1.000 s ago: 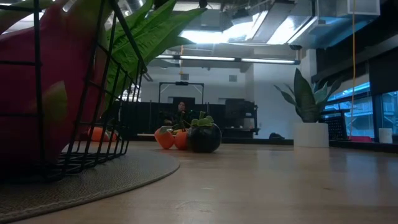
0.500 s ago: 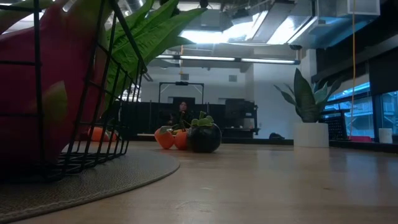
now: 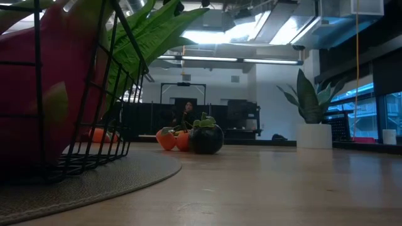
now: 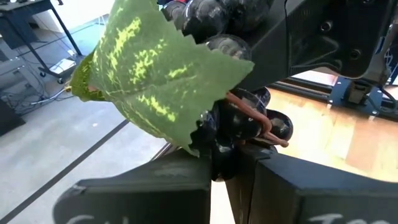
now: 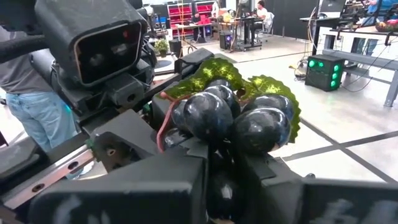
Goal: Build produce basket
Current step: Put the black grapes into the black wire basket
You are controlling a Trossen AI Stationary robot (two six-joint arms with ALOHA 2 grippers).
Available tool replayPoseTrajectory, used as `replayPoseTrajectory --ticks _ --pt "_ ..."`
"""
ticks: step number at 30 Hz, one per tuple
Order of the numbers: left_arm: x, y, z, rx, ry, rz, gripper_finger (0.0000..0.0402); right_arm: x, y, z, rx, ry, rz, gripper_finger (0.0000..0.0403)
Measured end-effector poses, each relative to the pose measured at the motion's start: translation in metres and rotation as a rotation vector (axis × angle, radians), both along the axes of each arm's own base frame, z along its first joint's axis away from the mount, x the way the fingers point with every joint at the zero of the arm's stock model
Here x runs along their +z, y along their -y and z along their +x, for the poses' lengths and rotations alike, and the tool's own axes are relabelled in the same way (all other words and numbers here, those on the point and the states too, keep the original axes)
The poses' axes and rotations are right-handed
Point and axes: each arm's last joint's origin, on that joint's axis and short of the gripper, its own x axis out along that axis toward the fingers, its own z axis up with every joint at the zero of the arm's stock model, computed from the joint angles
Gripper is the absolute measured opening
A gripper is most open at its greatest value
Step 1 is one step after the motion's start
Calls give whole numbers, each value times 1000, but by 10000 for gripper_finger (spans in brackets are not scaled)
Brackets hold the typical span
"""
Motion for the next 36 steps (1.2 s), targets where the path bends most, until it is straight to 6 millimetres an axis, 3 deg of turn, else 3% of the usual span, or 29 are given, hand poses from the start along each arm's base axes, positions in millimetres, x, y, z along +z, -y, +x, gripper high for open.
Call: replayPoseTrajectory --ticks 6,18,27,36 --pt "0 0 0 -4 0 -1 2 0 0 0 2 0 -3 51" --pt "-3 10 -6 -44 -45 3 2 3 -3 -3 87 2 -1 149" --pt "7 17 -26 -69 -11 5 1 19 -9 -14 216 51 -11 154" --pt "4 26 -49 -166 -48 -66 1 34 -8 -30 196 66 -111 154"
